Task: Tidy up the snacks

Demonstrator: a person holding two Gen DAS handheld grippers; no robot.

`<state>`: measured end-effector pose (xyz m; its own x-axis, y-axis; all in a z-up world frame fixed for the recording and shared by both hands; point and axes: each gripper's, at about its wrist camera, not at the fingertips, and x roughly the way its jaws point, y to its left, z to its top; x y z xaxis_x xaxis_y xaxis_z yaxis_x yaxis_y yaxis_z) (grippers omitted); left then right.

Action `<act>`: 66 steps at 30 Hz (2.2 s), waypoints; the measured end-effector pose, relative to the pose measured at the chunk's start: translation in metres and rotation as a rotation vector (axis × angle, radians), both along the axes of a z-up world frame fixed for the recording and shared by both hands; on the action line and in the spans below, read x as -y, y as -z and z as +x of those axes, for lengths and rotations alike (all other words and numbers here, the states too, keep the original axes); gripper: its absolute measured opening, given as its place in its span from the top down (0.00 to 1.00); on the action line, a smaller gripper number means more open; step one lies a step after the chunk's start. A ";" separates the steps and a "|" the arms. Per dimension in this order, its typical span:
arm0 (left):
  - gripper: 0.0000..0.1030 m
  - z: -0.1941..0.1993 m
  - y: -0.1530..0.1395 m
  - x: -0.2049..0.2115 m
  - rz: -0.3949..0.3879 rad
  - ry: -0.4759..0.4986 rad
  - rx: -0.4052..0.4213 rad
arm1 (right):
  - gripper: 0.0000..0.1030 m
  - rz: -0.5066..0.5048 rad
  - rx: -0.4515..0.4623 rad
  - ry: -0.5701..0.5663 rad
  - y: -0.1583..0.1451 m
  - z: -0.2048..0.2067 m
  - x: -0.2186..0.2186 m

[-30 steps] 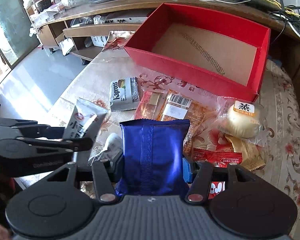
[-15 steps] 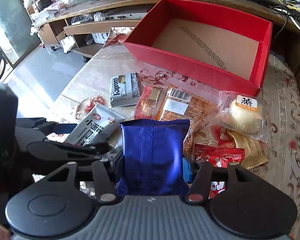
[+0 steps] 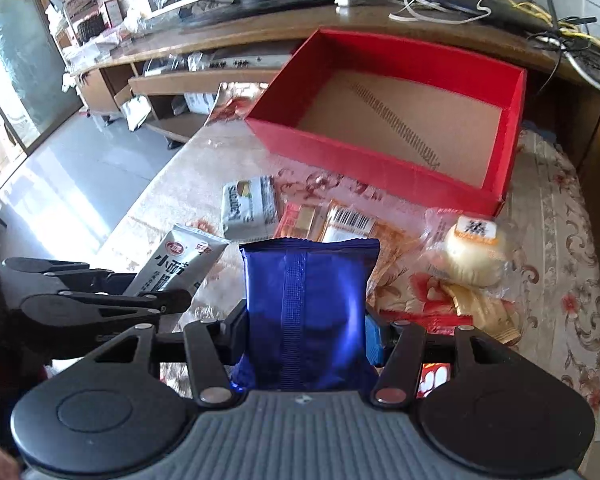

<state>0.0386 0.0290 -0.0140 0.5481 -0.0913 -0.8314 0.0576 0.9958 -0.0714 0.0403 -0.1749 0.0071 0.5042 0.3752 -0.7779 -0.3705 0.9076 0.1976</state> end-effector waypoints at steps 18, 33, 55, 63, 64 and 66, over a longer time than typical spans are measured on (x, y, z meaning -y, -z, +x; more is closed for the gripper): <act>0.56 0.099 -0.050 0.051 -0.094 0.067 0.177 | 0.48 0.071 0.086 0.198 -0.037 0.087 0.032; 0.56 0.195 -0.018 0.065 -0.064 0.033 0.186 | 0.48 0.024 0.067 0.282 -0.004 0.191 0.031; 0.56 0.195 0.027 0.057 0.039 0.006 0.080 | 0.48 -0.079 0.002 0.215 0.050 0.203 0.005; 0.51 0.183 0.018 0.058 0.028 0.007 0.080 | 0.47 -0.094 -0.041 0.228 0.048 0.198 0.008; 0.50 0.181 0.016 0.057 0.021 0.005 0.082 | 0.46 -0.092 -0.043 0.230 0.047 0.196 0.009; 0.47 0.181 0.012 0.055 0.011 0.001 0.088 | 0.46 -0.077 -0.044 0.235 0.044 0.194 0.009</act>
